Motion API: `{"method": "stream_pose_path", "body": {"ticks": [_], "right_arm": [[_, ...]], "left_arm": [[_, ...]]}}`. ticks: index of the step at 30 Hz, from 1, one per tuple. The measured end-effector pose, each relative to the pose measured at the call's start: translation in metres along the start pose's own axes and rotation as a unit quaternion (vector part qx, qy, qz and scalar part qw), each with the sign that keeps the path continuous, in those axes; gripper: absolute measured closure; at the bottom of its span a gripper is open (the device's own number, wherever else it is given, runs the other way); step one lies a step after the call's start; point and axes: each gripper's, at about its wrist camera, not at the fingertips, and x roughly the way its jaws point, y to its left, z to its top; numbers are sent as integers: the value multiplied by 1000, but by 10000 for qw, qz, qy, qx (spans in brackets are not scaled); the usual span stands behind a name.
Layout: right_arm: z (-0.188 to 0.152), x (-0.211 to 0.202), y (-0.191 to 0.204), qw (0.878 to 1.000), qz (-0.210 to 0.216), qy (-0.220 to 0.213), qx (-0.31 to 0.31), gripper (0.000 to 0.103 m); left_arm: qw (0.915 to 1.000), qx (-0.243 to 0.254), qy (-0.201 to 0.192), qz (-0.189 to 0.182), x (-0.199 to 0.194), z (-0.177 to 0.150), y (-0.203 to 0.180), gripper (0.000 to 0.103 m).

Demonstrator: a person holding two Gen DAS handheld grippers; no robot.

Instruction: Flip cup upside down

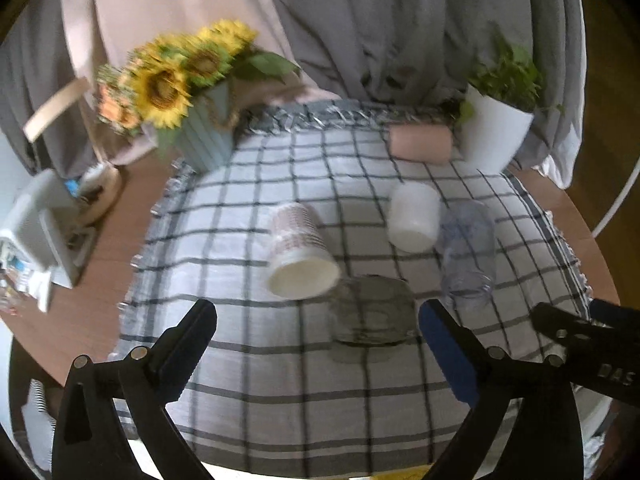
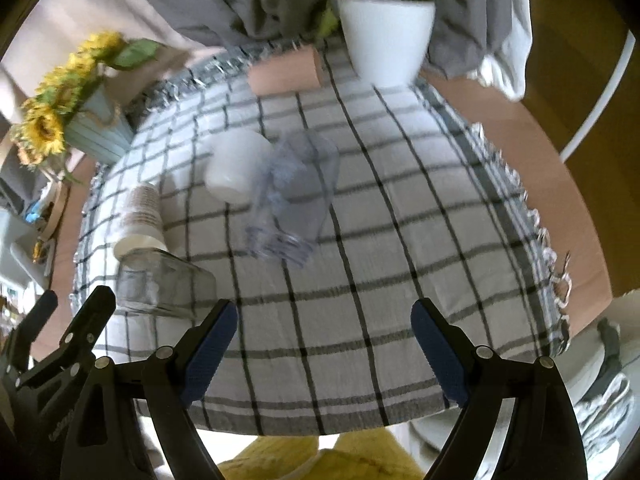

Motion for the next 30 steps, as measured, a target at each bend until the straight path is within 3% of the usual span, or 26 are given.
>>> {"method": "stream_pose_path", "body": {"ticks": [11, 20, 30], "right_arm": [[-13, -65, 41, 9937, 136, -1096, -203, 6], [-30, -82, 76, 9894, 174, -1372, -449, 6], [-37, -88, 84, 9879, 272, -1473, -393, 6]], "left_arm": [[9995, -206, -217, 87, -36, -1, 46, 0], [9978, -372, -538, 98, -57, -6, 74, 0], [9973, -414, -605, -99, -63, -6, 79, 0]]}}
